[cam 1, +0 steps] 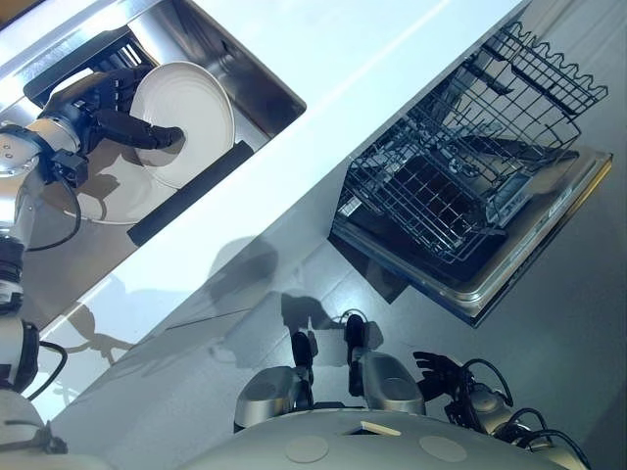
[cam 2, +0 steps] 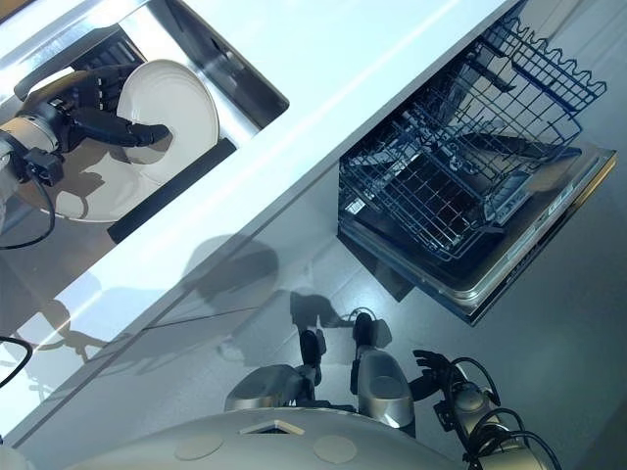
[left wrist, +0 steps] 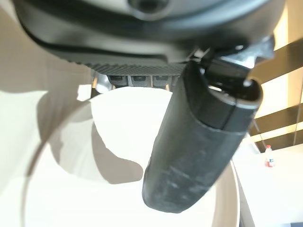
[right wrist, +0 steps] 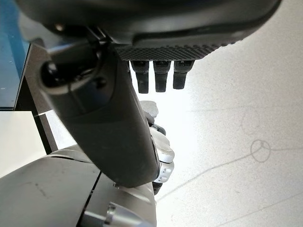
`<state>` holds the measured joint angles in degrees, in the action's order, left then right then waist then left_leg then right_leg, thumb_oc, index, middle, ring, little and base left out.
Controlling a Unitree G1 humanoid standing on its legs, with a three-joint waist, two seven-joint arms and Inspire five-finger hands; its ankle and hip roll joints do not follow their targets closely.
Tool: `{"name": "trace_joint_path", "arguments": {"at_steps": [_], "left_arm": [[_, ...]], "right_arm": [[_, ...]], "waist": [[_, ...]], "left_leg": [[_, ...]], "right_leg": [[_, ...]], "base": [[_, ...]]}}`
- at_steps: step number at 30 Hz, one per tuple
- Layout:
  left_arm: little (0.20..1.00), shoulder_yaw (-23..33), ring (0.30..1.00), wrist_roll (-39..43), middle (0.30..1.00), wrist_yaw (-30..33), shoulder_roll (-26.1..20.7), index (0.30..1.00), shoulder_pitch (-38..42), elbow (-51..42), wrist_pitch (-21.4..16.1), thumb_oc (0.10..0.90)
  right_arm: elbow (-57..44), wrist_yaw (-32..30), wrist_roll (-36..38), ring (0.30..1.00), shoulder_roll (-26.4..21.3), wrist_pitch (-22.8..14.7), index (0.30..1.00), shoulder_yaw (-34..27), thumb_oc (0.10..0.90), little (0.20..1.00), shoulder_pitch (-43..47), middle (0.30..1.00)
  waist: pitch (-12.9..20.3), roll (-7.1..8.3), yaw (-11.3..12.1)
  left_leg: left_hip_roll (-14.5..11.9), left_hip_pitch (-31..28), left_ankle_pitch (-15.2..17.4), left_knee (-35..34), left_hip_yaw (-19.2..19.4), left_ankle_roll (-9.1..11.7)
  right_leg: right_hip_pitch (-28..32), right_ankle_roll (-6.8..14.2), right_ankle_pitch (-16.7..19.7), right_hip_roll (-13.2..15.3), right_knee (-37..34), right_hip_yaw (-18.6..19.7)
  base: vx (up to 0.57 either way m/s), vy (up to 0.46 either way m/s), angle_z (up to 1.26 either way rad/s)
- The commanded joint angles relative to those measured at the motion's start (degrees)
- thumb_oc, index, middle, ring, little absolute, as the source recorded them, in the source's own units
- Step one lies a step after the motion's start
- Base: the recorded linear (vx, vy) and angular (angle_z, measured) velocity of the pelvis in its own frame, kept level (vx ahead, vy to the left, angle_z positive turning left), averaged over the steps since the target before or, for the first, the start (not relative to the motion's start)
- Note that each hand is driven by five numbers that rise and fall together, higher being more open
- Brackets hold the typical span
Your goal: Pick up plates and place into dishwasher.
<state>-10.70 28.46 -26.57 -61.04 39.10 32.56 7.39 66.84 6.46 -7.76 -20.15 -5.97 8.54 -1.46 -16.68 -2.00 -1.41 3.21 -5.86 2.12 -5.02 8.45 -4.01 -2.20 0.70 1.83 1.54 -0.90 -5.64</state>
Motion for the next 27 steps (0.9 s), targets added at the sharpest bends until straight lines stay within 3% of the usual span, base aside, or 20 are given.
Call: {"name": "trace_joint_path", "arguments": {"at_steps": [1,5,12,21,24,27], "left_arm": [[0.200,-2.3,0.300,8.2,0.300,-5.3,1.3,0.300,5.2,-4.9,-4.2,0.100],[0.200,-2.5,0.300,11.0,0.300,-3.8,2.2,0.300,5.6,-7.7,-4.4,0.100],[0.200,-1.4,0.300,10.2,0.300,-0.7,3.4,0.300,4.9,-10.2,-8.0,0.100],[0.200,-1.3,0.300,8.8,0.300,-1.4,2.9,0.300,3.9,-11.2,-7.2,0.100],[0.200,-0.1,0.300,7.6,0.300,0.4,1.8,0.300,2.9,-11.5,-7.9,0.100],[0.200,2.4,0.300,3.6,0.300,7.3,0.4,0.300,1.7,-10.3,-11.8,0.100]], "right_arm": [[2.2,-0.3,2.6,0.900,-3.9,-0.3,0.900,-2.3,0.800,0.900,-1.8,0.900],[2.3,-0.4,3.9,0.900,-3.8,-1.2,0.900,-2.3,0.800,0.900,-1.3,0.900],[1.6,-0.6,4.8,0.900,-3.3,-2.3,0.900,-2.1,0.800,0.900,-1.4,0.900],[-1.4,-1.0,7.8,0.900,-2.9,-4.8,0.900,-2.2,0.800,0.900,-1.7,0.900],[-10.7,2.8,12.7,0.900,-3.1,-3.7,0.900,-2.2,0.800,0.900,-2.5,0.900],[-20.2,10.6,19.3,0.900,-2.8,-1.1,0.900,-2.0,0.800,0.900,-3.8,0.900]], "waist": [[5.5,-2.72,-1.9],[6.0,-2.75,-1.8],[7.6,-2.52,-1.8],[9.0,-2.33,-1.8],[9.3,-2.03,-2.0],[9.8,-1.59,-2.3]], "left_leg": [[2.8,6.0,4.6,7.7,0.8,-0.6],[2.8,5.6,4.6,7.5,0.5,-0.5],[2.9,4.7,4.8,7.0,0.2,-0.3],[2.6,3.1,4.9,5.9,-0.5,0.0],[2.6,2.9,5.1,6.0,-0.6,0.2],[2.4,2.7,4.9,5.7,-0.8,0.5]], "right_leg": [[-5.0,7.4,-7.2,2.8,11.1,-0.4],[-4.7,7.2,-7.5,2.7,11.0,-0.5],[-3.4,6.8,-8.0,2.3,10.3,-0.5],[-1.6,6.3,-7.9,1.7,9.2,-0.5],[-0.7,6.0,-7.5,1.5,8.1,-0.5],[0.2,5.5,-7.4,1.1,7.0,-0.6]], "base": [[-0.03,-0.016,0.09],[-0.03,-0.024,0.09],[-0.03,-0.044,0.00],[-0.04,-0.071,0.00],[-0.07,-0.099,0.00],[-0.09,-0.127,-0.02]]}}
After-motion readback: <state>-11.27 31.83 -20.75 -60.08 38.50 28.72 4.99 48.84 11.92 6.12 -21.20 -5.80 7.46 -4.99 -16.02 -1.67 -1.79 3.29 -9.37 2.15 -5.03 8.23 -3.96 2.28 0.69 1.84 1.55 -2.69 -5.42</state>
